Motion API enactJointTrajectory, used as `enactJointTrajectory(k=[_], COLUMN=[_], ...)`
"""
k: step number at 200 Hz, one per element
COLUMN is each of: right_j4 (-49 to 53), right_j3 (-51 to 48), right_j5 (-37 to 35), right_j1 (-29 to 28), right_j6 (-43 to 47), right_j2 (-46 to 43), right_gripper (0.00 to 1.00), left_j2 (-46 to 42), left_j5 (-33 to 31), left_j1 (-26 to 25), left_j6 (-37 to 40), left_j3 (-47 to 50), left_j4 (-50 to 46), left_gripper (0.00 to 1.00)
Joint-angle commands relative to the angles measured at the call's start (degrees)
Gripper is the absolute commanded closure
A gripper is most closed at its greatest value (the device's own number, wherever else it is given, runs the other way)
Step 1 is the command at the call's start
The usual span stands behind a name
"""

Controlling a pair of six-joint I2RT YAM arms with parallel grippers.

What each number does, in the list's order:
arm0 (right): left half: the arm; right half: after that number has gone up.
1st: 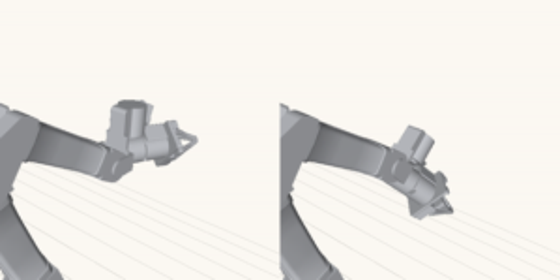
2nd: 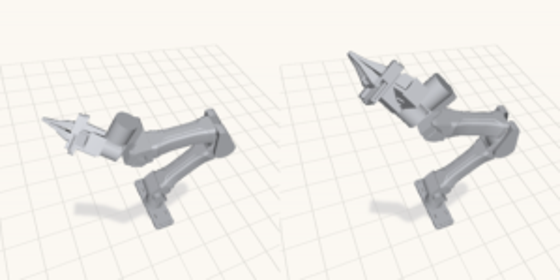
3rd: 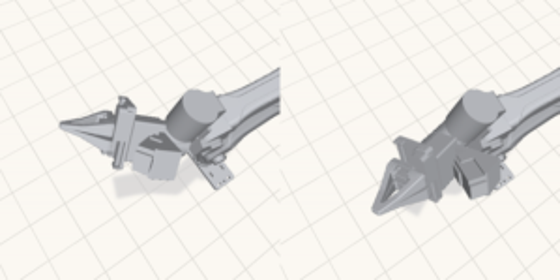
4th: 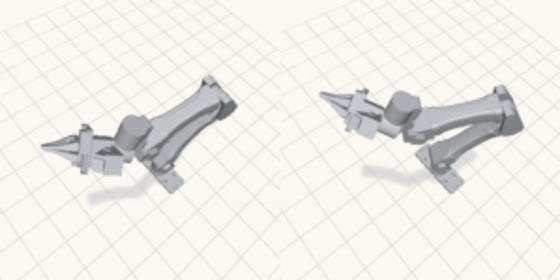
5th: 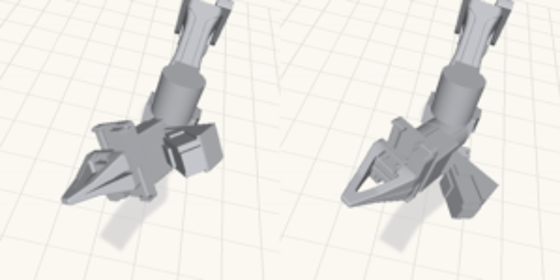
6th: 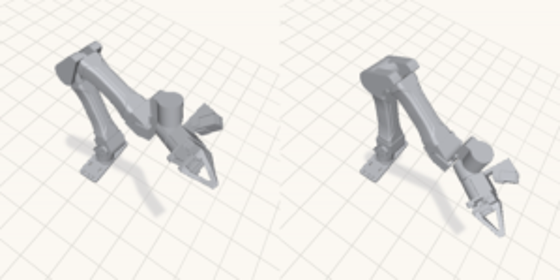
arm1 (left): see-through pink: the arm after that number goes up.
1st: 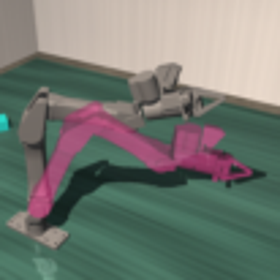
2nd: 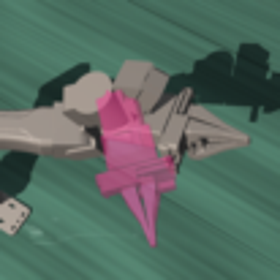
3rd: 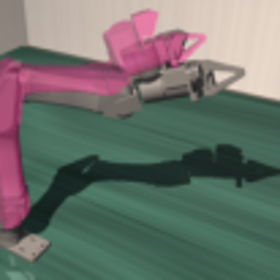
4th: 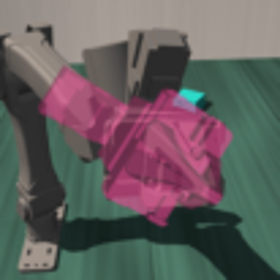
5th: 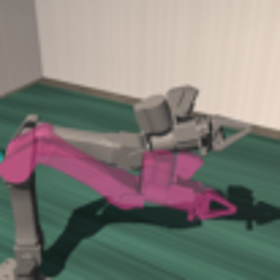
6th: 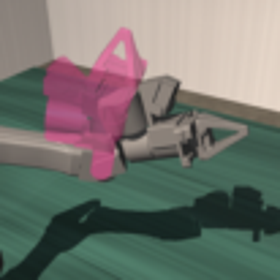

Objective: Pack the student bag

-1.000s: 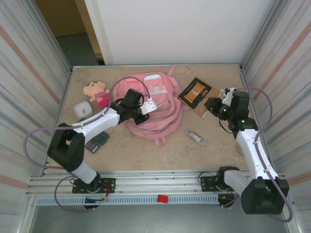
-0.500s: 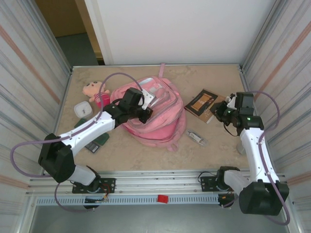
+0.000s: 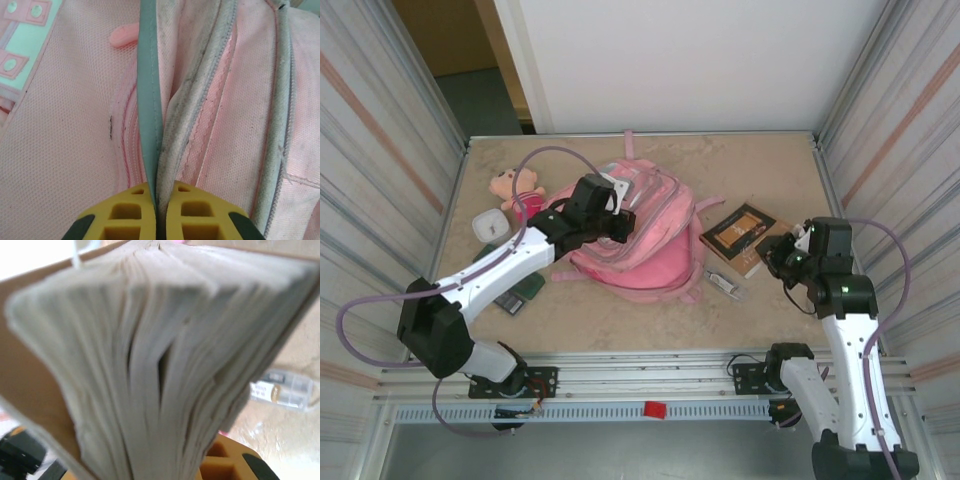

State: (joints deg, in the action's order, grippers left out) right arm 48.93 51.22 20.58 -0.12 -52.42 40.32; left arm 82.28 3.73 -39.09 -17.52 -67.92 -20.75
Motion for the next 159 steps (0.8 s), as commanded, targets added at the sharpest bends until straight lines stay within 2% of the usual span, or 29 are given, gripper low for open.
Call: enactJointTrajectory(k=[1, 21, 51, 65, 90, 124, 137, 159], right_j4=[1.0, 3.9, 9.8, 8.3, -0.9, -9.9, -18.4, -40.1], right_j3=[-0.2, 1.1, 3.5, 2.8, -0.4, -1.7, -4.9, -12.5], right_j5=[2.1, 4.7, 0.6, 2.3, 8.8, 4.6, 4.2, 3.7], right_j1=[-1.1, -2.4, -5.7, -6.8, -10.6, -19.8, -21.1, -21.7], right_j6=[-2.7, -2.4, -1.1, -1.7, -6.6, -10.9, -13.9, -22.0], right_j2=[-1.6, -0.7, -0.8, -0.7, -0.7, 0.5, 1.1, 4.1], right_gripper=[1.0, 1.0, 1.0, 1.0, 1.0, 1.0, 1.0, 1.0], left_j2=[-0.9, -0.7, 0.1, 0.3, 0.3, 0.4, 0.4, 0.2], left_j5=[-0.1, 1.3, 3.6, 5.0, 7.5, 13.6, 17.8, 23.3], left_j1=[0.0, 0.2, 1.5, 2.4, 4.0, 6.1, 6.8, 7.7], left_j6=[-3.1, -3.6, -5.0, -5.7, -6.9, -7.3, -7.5, -7.7], left_j3=[-4.5, -5.5, -6.9, -7.0, -6.5, -6.3, -6.4, -6.4], left_j4=[2.8, 2.7, 2.2, 2.4, 4.1, 6.8, 8.6, 11.1], left_gripper=[1.0, 1.0, 1.0, 1.0, 1.0, 1.0, 1.0, 1.0])
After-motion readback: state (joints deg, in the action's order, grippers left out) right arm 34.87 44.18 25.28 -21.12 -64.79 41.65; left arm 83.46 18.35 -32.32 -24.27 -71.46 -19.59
